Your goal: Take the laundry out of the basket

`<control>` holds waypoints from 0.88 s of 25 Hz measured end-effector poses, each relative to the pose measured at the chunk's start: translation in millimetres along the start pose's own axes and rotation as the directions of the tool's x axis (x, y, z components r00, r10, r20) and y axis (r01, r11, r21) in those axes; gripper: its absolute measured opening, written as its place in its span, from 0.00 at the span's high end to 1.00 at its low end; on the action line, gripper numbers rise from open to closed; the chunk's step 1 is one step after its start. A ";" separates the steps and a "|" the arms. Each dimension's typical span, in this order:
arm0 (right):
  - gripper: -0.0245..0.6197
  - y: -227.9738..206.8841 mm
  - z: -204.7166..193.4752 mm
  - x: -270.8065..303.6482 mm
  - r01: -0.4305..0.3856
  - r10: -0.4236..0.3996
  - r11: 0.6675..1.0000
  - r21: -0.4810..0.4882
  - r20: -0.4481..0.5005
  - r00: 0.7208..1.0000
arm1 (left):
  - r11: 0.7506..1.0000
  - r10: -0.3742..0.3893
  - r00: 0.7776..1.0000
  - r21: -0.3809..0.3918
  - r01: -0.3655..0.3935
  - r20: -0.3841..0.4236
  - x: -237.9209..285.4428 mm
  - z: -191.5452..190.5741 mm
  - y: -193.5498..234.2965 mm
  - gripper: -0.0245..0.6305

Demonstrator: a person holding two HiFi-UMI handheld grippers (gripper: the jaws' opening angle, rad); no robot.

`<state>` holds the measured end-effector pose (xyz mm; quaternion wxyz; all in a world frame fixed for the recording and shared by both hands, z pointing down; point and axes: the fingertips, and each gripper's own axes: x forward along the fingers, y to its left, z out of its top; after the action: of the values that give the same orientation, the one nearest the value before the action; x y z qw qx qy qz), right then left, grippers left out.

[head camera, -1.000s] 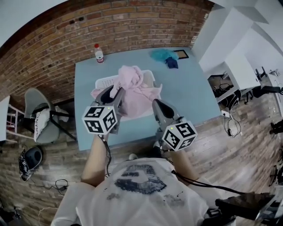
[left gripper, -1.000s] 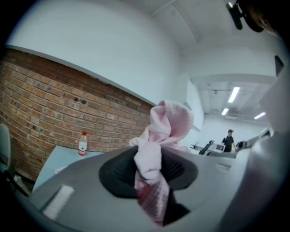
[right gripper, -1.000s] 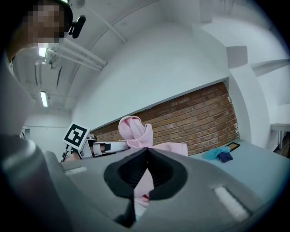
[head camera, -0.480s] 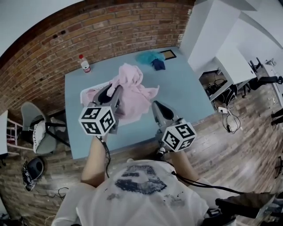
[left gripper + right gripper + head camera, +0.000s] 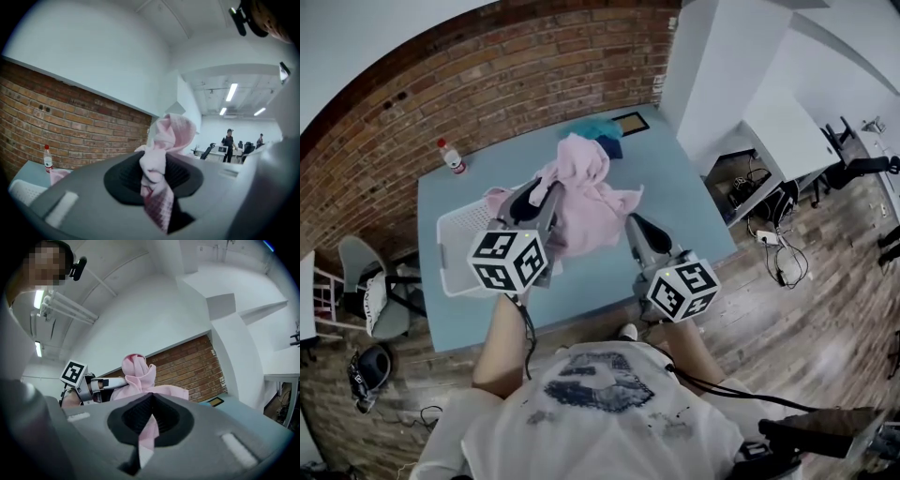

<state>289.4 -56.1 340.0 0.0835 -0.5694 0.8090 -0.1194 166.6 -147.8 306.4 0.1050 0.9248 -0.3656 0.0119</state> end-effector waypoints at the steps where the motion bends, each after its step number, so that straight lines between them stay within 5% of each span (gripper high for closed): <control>1: 0.97 -10.5 2.4 -4.3 0.005 -0.005 1.000 0.002 0.003 1.000 | 1.000 -0.001 1.000 0.004 0.001 -0.001 8.5 -0.3 -7.1 0.81; 22: 0.97 -167.2 9.8 -72.6 0.098 -0.096 0.993 0.069 -0.025 0.995 | 0.999 -0.049 0.993 -0.001 0.049 -0.109 144.9 -72.7 -113.0 0.84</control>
<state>467.3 -42.8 378.8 0.0887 -0.6035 0.7766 -0.1577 353.4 -150.4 370.9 0.1243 0.9315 -0.3366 0.0599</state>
